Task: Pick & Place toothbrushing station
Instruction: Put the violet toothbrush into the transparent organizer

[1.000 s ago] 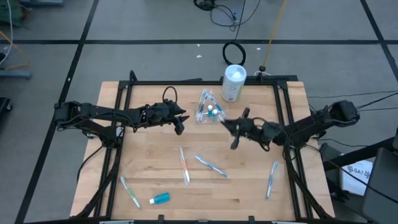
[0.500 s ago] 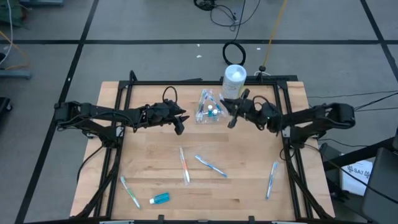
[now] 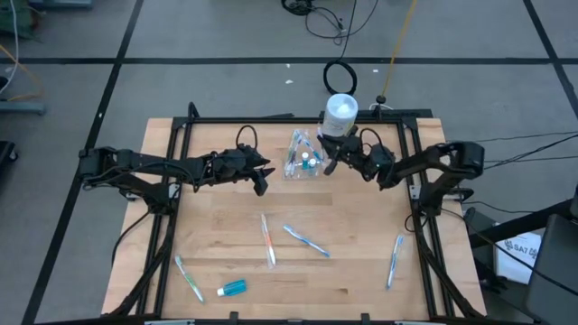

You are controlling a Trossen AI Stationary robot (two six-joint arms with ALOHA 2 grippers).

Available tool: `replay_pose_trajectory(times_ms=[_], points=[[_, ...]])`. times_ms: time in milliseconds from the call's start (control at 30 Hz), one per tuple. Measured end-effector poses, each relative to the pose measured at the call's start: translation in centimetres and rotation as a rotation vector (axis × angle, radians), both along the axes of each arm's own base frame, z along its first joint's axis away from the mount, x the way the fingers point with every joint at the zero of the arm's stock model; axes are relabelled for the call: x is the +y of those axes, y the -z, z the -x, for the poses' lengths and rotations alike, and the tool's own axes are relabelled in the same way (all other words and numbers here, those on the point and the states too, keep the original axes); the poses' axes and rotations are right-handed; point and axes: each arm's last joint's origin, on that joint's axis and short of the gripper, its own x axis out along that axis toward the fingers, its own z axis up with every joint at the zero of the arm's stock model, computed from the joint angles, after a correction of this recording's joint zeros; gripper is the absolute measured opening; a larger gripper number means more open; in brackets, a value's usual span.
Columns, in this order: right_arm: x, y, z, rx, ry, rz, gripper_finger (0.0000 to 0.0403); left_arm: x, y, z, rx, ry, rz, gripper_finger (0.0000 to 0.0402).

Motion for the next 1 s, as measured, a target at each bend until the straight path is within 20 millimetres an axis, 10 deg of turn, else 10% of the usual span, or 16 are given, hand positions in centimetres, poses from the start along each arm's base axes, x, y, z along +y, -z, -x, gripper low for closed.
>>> replay_pose_trajectory(times_ms=[1000], points=[[2.2, 5.3, -1.5, 0.228, 0.238, -0.106, 0.0026, 0.0, 0.3, 0.1, 0.031, 0.003, 0.003, 0.0161]])
